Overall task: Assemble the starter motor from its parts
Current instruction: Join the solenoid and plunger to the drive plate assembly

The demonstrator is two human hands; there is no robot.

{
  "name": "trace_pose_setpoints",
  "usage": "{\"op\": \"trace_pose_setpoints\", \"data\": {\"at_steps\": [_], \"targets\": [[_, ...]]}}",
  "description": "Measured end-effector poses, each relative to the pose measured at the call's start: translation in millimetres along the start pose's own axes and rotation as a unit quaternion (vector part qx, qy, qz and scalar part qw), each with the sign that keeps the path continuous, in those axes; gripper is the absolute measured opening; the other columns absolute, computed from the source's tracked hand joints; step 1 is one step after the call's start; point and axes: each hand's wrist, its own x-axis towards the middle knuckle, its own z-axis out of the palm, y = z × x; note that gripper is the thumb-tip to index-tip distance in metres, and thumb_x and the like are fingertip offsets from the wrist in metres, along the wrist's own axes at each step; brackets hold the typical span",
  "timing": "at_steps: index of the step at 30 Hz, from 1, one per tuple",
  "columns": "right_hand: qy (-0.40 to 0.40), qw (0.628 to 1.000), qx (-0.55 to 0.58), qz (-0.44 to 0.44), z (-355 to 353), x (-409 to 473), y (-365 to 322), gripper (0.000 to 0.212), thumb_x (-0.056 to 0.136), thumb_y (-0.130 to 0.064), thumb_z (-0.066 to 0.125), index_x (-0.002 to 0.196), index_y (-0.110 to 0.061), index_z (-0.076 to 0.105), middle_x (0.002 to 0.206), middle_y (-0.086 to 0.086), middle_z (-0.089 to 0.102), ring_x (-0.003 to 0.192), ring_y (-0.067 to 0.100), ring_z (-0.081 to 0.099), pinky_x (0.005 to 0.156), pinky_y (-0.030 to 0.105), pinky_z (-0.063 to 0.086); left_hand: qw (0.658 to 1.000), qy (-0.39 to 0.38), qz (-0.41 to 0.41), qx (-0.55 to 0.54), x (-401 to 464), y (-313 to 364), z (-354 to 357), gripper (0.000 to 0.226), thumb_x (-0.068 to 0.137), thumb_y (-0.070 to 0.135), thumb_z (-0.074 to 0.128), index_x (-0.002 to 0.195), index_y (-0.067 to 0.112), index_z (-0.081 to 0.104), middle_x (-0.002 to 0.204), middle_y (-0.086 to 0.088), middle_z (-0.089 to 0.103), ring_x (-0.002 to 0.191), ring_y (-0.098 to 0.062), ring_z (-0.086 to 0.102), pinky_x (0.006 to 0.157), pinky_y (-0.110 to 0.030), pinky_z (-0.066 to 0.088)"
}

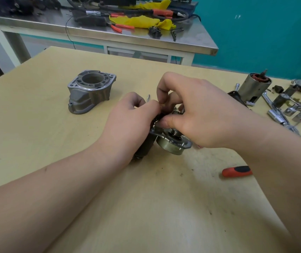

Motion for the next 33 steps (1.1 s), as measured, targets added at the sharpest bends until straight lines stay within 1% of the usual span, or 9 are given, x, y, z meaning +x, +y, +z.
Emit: {"op": "trace_pose_setpoints", "data": {"at_steps": [7, 10, 14, 16, 18, 24, 29, 31, 33], "targets": [[0.031, 0.999, 0.003, 0.007, 5.4, -2.3, 0.3, 0.038, 0.086, -0.022, 0.081, 0.097, -0.036, 0.046, 0.089, -0.011, 0.069, 0.076, 0.006, 0.060, 0.069, 0.037, 0.052, 1.000, 0.004, -0.010, -0.001, 1.6, -2.1, -1.1, 0.039, 0.072, 0.049, 0.064, 0.088, 0.014, 0.057, 0.053, 0.013, 0.054, 0.046, -0.006, 0.050, 0.051, -0.029, 0.040], [0.036, 0.999, -0.005, 0.004, 8.0, -2.6, -0.4, 0.038, 0.087, -0.021, 0.079, 0.098, -0.034, 0.045, 0.086, -0.011, 0.068, 0.078, 0.008, 0.059, 0.070, 0.039, 0.052, 1.000, 0.005, -0.012, -0.004, 2.3, -3.2, -1.6, 0.036, 0.079, 0.045, 0.066, 0.093, 0.012, 0.059, 0.053, 0.013, 0.056, 0.044, -0.004, 0.051, 0.040, -0.021, 0.040], [0.028, 1.000, -0.006, 0.005, 7.5, -2.7, 0.0, 0.036, 0.087, -0.022, 0.079, 0.096, -0.033, 0.045, 0.088, -0.013, 0.067, 0.081, 0.010, 0.059, 0.072, 0.040, 0.052, 1.000, -0.004, -0.020, -0.008, 2.4, -1.0, -2.0, 0.041, 0.071, 0.045, 0.064, 0.096, 0.012, 0.061, 0.056, 0.009, 0.058, 0.052, -0.014, 0.056, 0.054, -0.031, 0.046], [0.024, 1.000, -0.003, 0.007, 6.5, -3.0, 0.4, 0.036, 0.087, -0.022, 0.079, 0.097, -0.034, 0.046, 0.090, -0.013, 0.067, 0.081, 0.009, 0.059, 0.073, 0.041, 0.053, 1.000, -0.005, -0.018, -0.008, 2.4, -1.2, -1.9, 0.044, 0.070, 0.046, 0.064, 0.097, 0.011, 0.060, 0.055, 0.010, 0.057, 0.050, -0.013, 0.055, 0.050, -0.029, 0.044], [0.025, 1.000, 0.002, 0.008, 6.0, -3.2, 1.4, 0.035, 0.088, -0.022, 0.078, 0.099, -0.033, 0.047, 0.091, -0.012, 0.067, 0.082, 0.010, 0.060, 0.073, 0.041, 0.053, 1.000, -0.004, -0.017, -0.006, 2.2, -2.1, -1.5, 0.048, 0.070, 0.049, 0.064, 0.097, 0.011, 0.059, 0.054, 0.012, 0.055, 0.047, -0.009, 0.052, 0.045, -0.026, 0.041], [0.010, 1.000, 0.001, 0.013, 7.2, -2.3, 1.1, 0.038, 0.089, -0.021, 0.077, 0.103, -0.034, 0.044, 0.091, -0.009, 0.072, 0.083, 0.009, 0.062, 0.075, 0.035, 0.053, 1.000, 0.000, -0.014, -0.006, 3.9, -3.0, -1.9, 0.046, 0.069, 0.047, 0.064, 0.096, 0.010, 0.059, 0.056, 0.012, 0.054, 0.049, -0.009, 0.052, 0.056, -0.033, 0.042], [0.009, 0.999, 0.017, 0.028, 7.7, -0.9, 4.8, 0.042, 0.090, -0.024, 0.078, 0.106, -0.041, 0.043, 0.091, -0.012, 0.074, 0.078, 0.000, 0.061, 0.062, 0.017, 0.045, 0.999, -0.015, -0.036, -0.027, 4.1, -4.2, -2.0, 0.046, 0.069, 0.052, 0.071, 0.094, 0.016, 0.058, 0.060, 0.009, 0.058, 0.055, -0.014, 0.057, 0.053, -0.035, 0.047], [0.001, 0.999, 0.030, 0.039, 0.8, -2.4, 4.0, 0.052, 0.088, -0.036, 0.081, 0.122, -0.048, 0.043, 0.103, -0.018, 0.073, 0.085, -0.002, 0.065, 0.068, 0.020, 0.050, 0.998, -0.021, -0.046, -0.040, 6.0, -4.8, -2.6, 0.048, 0.070, 0.052, 0.073, 0.099, 0.015, 0.060, 0.059, 0.008, 0.060, 0.051, -0.013, 0.059, 0.045, -0.031, 0.047], [0.026, 0.999, 0.020, 0.034, -17.7, -6.3, 3.9, 0.072, 0.081, -0.057, 0.079, 0.140, -0.052, 0.038, 0.127, -0.023, 0.065, 0.109, -0.002, 0.062, 0.085, 0.020, 0.050, 0.998, -0.034, -0.046, -0.036, 3.7, -4.8, -3.3, 0.043, 0.072, 0.053, 0.074, 0.095, 0.018, 0.062, 0.062, 0.003, 0.066, 0.052, -0.015, 0.062, 0.046, -0.032, 0.050]]}}
